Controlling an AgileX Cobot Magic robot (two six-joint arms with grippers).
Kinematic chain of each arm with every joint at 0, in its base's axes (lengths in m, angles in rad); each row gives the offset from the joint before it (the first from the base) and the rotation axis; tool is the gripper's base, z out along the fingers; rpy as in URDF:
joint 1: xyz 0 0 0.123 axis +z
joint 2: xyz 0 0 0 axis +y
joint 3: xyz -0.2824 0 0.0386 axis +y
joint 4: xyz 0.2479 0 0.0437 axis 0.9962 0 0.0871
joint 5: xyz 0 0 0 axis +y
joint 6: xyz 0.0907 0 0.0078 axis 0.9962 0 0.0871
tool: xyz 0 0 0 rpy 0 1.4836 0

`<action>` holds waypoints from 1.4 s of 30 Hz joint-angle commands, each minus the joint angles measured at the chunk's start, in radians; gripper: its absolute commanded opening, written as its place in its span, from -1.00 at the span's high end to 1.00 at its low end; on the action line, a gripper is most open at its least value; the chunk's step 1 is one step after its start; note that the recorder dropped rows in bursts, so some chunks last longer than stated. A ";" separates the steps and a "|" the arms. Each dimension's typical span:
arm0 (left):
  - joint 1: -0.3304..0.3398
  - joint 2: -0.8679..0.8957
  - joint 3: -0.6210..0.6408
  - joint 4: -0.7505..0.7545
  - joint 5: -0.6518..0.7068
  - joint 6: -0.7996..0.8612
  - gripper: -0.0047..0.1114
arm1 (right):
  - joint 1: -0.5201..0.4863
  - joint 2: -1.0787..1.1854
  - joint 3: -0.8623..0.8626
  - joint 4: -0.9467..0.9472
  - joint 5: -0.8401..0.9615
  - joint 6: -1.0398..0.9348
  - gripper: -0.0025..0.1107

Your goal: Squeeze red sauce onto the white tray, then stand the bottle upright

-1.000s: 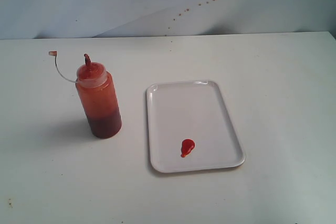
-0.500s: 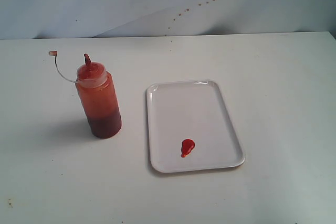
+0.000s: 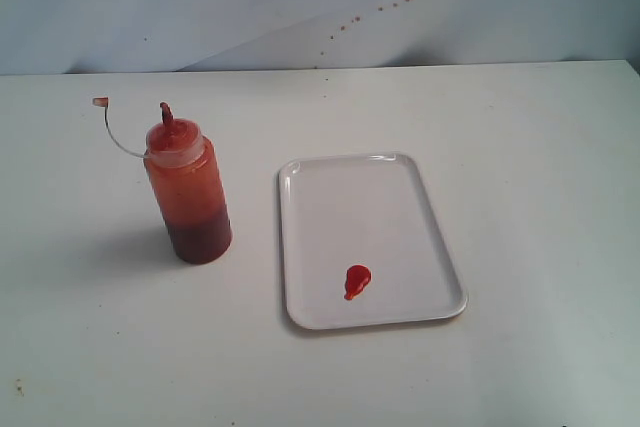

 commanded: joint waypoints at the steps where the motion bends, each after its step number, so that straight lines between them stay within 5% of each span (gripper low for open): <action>1: 0.100 -0.004 0.004 0.004 -0.009 -0.005 0.92 | -0.005 -0.004 0.007 0.008 -0.004 -0.001 0.96; 28: 0.112 -0.004 0.004 0.004 -0.010 -0.003 0.92 | -0.005 -0.010 0.007 0.008 -0.004 -0.001 0.96; 42: 0.112 -0.004 0.004 0.004 -0.010 -0.005 0.92 | -0.047 -0.322 0.007 0.008 -0.004 -0.005 0.96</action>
